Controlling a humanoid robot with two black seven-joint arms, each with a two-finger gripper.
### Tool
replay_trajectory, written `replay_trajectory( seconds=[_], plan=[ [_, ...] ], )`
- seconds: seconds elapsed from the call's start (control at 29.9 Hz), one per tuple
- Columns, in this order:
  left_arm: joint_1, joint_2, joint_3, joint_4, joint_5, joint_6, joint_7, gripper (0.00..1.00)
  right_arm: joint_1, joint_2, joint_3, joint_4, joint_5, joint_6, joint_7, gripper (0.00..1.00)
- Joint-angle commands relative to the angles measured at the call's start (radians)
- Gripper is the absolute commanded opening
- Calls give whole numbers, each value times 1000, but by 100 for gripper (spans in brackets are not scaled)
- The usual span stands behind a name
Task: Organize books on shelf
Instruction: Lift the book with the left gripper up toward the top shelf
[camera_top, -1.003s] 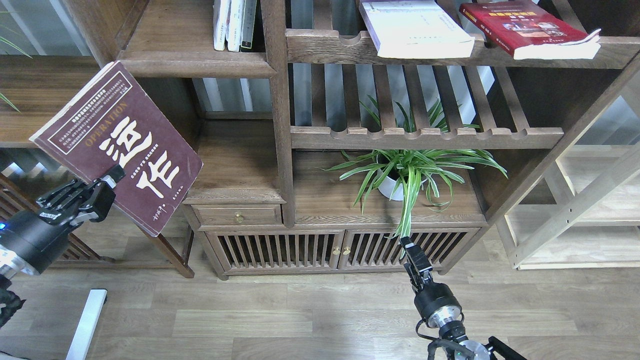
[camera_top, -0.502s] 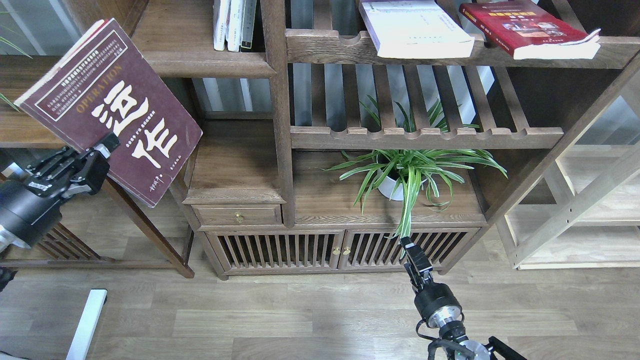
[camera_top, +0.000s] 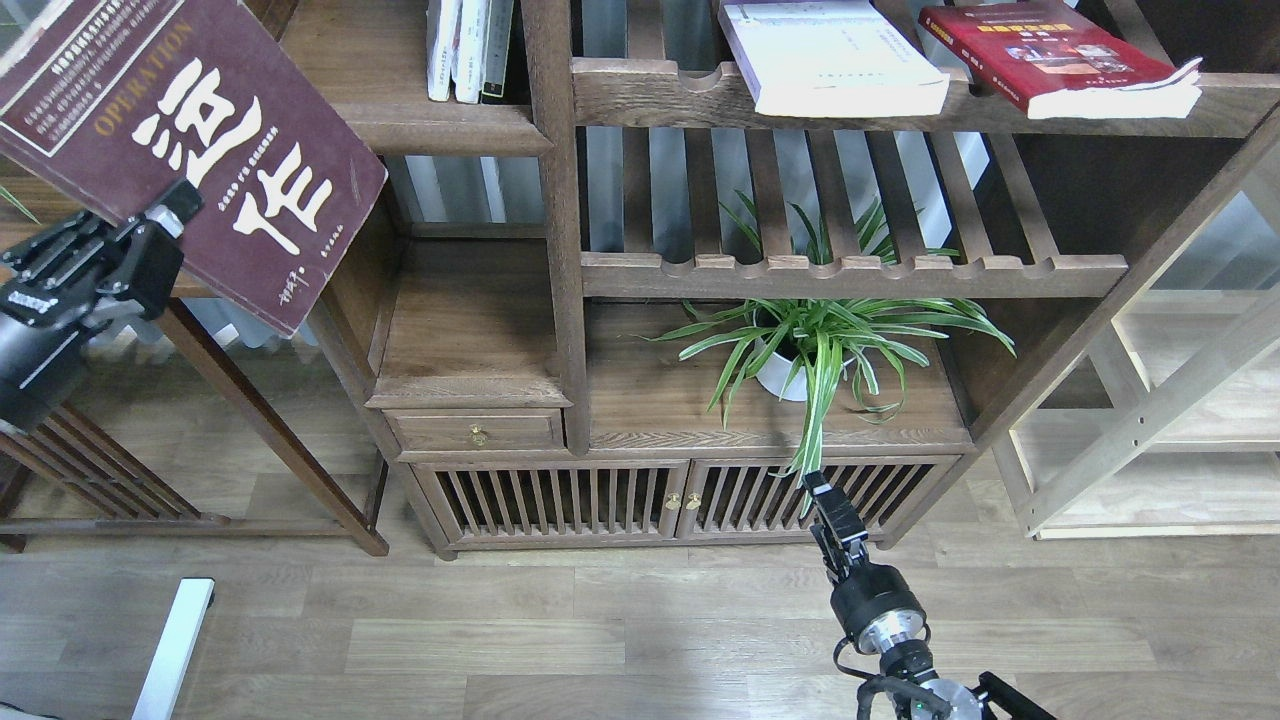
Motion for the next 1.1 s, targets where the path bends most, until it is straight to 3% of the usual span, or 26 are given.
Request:
replay_trajectory(
  seconds=[0.0, 0.27, 1.07],
  plan=[
    [-53, 2, 0, 11, 0, 0, 0, 2, -1, 0, 2, 1, 0, 0, 0, 99],
    [-163, 2, 7, 54, 0, 0, 0, 2, -1, 0, 4, 2, 0, 0, 0, 99],
    [-298, 5, 49, 112, 1, 21, 0, 2, 1, 0, 7, 2, 0, 0, 0, 99]
  ],
)
